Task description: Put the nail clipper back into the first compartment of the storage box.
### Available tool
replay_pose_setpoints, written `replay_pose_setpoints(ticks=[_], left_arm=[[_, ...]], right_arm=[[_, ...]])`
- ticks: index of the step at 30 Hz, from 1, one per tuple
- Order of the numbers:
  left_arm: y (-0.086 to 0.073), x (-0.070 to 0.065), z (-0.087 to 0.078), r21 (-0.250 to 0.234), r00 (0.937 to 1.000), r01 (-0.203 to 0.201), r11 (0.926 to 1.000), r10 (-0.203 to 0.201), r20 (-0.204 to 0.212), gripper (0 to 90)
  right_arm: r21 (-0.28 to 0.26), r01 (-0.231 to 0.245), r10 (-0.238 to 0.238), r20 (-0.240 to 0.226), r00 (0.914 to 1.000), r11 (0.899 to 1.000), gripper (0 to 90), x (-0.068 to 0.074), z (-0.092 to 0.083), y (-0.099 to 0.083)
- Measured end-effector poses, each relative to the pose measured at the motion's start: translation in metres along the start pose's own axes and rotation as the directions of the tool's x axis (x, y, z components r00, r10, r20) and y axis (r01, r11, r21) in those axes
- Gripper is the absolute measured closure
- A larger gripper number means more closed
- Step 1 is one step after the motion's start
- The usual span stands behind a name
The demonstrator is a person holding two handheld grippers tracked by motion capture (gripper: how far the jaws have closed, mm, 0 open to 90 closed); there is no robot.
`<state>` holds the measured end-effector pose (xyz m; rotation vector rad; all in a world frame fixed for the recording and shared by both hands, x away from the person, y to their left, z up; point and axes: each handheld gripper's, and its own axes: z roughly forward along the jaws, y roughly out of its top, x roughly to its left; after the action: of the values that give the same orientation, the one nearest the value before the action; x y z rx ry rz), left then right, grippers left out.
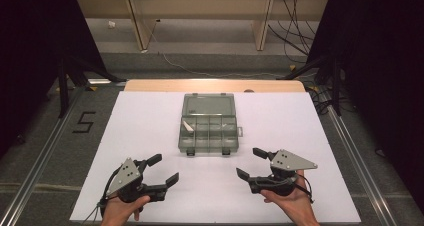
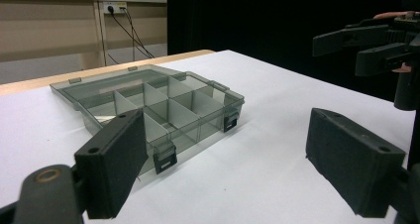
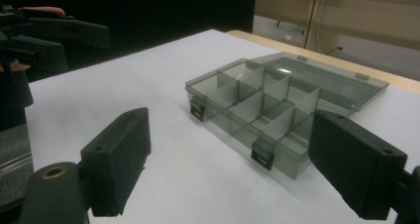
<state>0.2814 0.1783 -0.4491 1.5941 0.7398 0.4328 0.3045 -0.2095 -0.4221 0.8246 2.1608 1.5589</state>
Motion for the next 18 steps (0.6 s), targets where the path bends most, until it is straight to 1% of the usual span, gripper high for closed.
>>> replay_pose_setpoints(ticks=[1,2,3,4,5,6,7,8,10,11,12,13,14,15,16,17,18], left_arm=[[0.000,0.000,-0.001,0.008,1.0000,-0.001,1.0000,0.001,-0.007,15.9],[0.000,0.000,0.000,0.010,1.0000,-0.002,1.0000,0.002,-0.006,15.9],[0.000,0.000,0.000,0.011,1.0000,-0.002,0.9999,0.002,-0.006,15.9],[0.000,0.000,0.000,0.011,1.0000,-0.001,0.9999,0.001,-0.006,15.9],[0.000,0.000,0.000,0.010,1.0000,0.001,0.9999,-0.001,-0.005,15.9],[0.000,0.000,0.000,0.010,1.0000,0.000,1.0000,0.000,-0.005,16.0],[0.000,-0.001,0.000,0.011,1.0000,0.001,0.9999,-0.001,-0.005,15.9],[0.000,-0.001,0.000,0.012,1.0000,0.001,0.9999,-0.001,-0.006,15.9],[-0.001,-0.001,0.000,0.013,1.0000,0.001,0.9999,-0.001,-0.005,15.9],[-0.001,-0.001,-0.001,0.013,1.0000,0.001,0.9999,-0.001,-0.005,16.0],[-0.001,-0.001,-0.001,0.012,1.0000,0.002,0.9999,-0.002,-0.005,15.9],[-0.001,-0.001,-0.001,0.011,1.0000,0.001,0.9999,-0.001,-0.005,15.9],[0.000,-0.001,-0.001,0.010,1.0000,0.002,1.0000,-0.002,-0.005,16.0],[0.000,-0.001,-0.001,0.009,1.0000,0.002,1.0000,-0.002,-0.007,15.9],[0.000,0.000,-0.001,0.010,1.0000,0.001,0.9999,-0.001,-0.008,15.9],[-0.001,0.000,-0.001,0.010,1.0000,0.002,0.9999,-0.002,-0.009,15.9],[-0.001,0.000,-0.001,0.010,1.0000,0.002,0.9999,-0.002,-0.009,15.9]], right_arm=[[0.004,-0.006,0.006,0.004,1.0000,1.000,17.5,0.000,-0.001,-0.001],[0.004,-0.009,0.009,-0.005,0.9999,1.000,17.4,0.000,-0.002,-0.002],[0.002,-0.009,0.009,0.005,0.9999,1.000,17.4,-0.001,-0.003,-0.003],[-0.003,-0.011,0.011,0.005,0.9999,1.000,17.4,-0.001,-0.003,-0.004],[-0.026,-0.018,0.018,0.001,0.9998,1.000,17.4,-0.001,-0.003,-0.006],[-0.024,-0.018,0.018,0.001,0.9998,1.000,17.4,-0.001,-0.003,-0.006],[-0.002,-0.015,0.015,0.006,0.9999,1.000,17.4,-0.001,-0.006,-0.006],[-0.013,-0.010,0.010,0.011,0.9999,1.000,17.4,-0.001,-0.007,-0.007],[-0.013,-0.014,0.014,0.008,0.9999,1.000,17.2,-0.001,-0.008,-0.009],[-0.025,-0.006,0.006,0.020,0.9998,1.000,17.1,-0.001,-0.007,-0.010],[-0.012,-0.017,0.017,0.013,0.9998,1.000,17.1,0.000,-0.009,-0.010],[-0.025,-0.021,0.021,0.002,0.9998,0.999,17.1,0.001,-0.009,-0.011],[-0.025,-0.013,0.013,0.016,0.9998,1.000,17.1,0.001,-0.010,-0.012],[-0.015,-0.005,0.006,0.016,0.9999,1.000,17.1,0.001,-0.010,-0.014],[-0.014,-0.010,0.010,0.005,0.9999,1.000,17.1,0.002,-0.010,-0.015],[-0.007,-0.011,0.011,0.003,0.9999,1.000,17.1,0.003,-0.010,-0.016],[-0.006,-0.002,0.002,0.015,0.9999,1.000,17.1,0.002,-0.011,-0.017]])
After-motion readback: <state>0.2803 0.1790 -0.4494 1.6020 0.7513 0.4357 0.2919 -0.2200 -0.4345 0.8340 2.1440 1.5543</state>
